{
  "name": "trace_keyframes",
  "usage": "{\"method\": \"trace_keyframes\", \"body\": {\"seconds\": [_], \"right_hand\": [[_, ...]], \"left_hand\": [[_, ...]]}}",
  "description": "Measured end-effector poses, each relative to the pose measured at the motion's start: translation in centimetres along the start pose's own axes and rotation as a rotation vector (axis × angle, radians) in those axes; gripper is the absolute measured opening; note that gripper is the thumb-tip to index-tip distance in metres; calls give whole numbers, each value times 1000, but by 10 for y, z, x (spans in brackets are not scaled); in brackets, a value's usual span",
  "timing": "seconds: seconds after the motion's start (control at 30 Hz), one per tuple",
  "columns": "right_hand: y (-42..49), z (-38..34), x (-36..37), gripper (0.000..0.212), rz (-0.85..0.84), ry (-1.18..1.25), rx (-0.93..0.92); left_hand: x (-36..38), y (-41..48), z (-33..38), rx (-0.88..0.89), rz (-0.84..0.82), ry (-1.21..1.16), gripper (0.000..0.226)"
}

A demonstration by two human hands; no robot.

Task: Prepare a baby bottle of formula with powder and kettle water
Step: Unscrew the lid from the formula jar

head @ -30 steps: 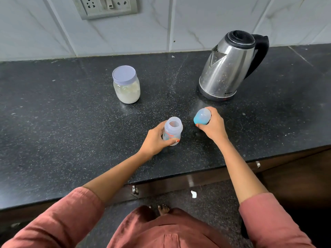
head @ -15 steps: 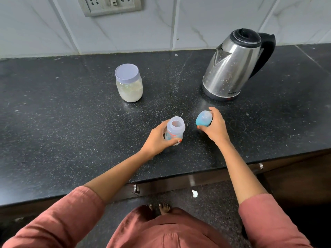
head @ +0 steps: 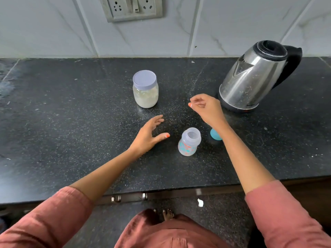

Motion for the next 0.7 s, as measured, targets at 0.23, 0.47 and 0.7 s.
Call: {"method": "trace_keyframes", "body": {"seconds": [0.23, 0.47, 0.7], "right_hand": [[54, -42, 52, 44, -215, -147, -8], [91, -64, 99, 94, -436, -253, 1], [97, -62, 111, 96, -558, -137, 53]], "left_hand": [[-52, 20, -22, -111, 423, 182, 56], [-82, 70, -51, -131, 249, 150, 90], [-89, 97, -48, -151, 155, 97, 96]]}}
Point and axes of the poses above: each hand's wrist, its own y-axis towards the middle knuckle, its own x-axis out of the palm, z = x × y, the point moved 2 cm from there along y, towards the middle knuckle, and after that the axes turned 15 degrees about x, right-handed, at the moved point
